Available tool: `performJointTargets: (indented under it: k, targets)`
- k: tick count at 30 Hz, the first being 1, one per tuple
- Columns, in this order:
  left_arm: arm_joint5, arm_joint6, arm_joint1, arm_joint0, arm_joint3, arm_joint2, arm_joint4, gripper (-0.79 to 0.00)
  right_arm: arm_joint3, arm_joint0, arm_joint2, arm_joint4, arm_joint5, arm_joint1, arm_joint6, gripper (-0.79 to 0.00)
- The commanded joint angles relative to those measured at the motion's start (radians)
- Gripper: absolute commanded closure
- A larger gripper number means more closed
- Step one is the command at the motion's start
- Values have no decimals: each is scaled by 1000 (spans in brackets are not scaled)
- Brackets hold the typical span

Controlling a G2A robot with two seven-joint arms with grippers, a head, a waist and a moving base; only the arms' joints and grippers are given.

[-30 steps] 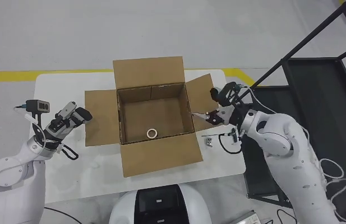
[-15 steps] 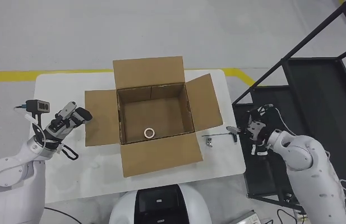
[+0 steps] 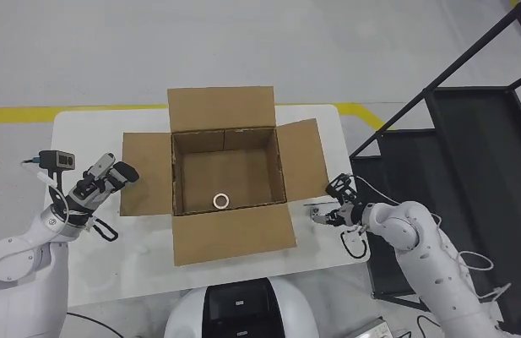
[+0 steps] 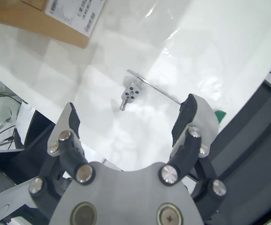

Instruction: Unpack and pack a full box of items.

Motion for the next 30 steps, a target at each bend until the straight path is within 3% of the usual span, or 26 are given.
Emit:
performJointTargets:
  k: [1,13,24,30]
  targets:
    - [0,0,0,0,0,0,0,-785,9,17,-37,-5,12,-4,18,-785]
    - [0,0,0,0,0,0,0,-785,73,55,-109,-20,63,-12,-13,-785]
    - [0,0,0,0,0,0,0,-785,-146,-192,78,-38,52,18,-175,-785]
    - [0,0,0,0,0,0,0,-785,-139,-227,69,-49,62,18,-194,-785]
